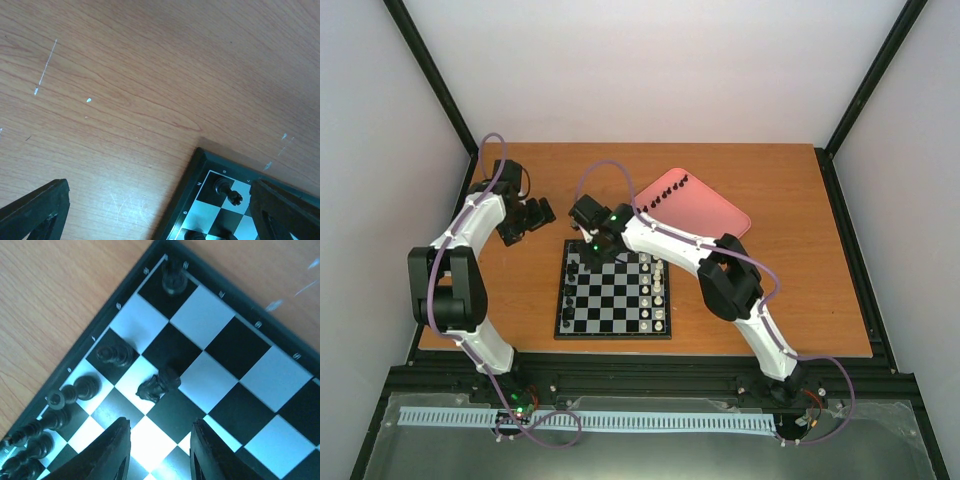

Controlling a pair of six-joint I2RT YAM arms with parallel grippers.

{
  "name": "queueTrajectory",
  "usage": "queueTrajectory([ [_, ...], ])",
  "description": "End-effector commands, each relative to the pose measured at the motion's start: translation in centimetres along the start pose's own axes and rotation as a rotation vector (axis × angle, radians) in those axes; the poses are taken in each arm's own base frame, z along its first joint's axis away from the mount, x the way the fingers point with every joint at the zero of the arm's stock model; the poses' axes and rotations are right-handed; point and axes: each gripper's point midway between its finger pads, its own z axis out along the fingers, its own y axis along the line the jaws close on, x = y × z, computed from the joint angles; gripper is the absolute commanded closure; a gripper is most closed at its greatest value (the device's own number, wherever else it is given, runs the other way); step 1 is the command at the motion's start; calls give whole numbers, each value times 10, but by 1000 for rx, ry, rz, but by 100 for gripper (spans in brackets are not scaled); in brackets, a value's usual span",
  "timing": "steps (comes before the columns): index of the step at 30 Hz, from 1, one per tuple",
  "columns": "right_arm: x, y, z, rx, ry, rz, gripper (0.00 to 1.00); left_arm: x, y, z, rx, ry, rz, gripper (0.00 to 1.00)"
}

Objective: Set up the chess pieces on the board
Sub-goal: Pick up the chess piece from the chessboard.

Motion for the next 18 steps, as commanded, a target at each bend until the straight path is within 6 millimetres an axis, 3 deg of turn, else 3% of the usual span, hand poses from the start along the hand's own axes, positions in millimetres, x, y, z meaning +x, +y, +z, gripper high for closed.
queueTrajectory([
  [1, 18, 8, 17, -23, 50, -6, 61, -7, -6, -16, 24, -43, 16, 0],
  [18, -2, 5, 33, -31, 31, -32, 65, -5, -8, -20, 40, -44, 17, 0],
])
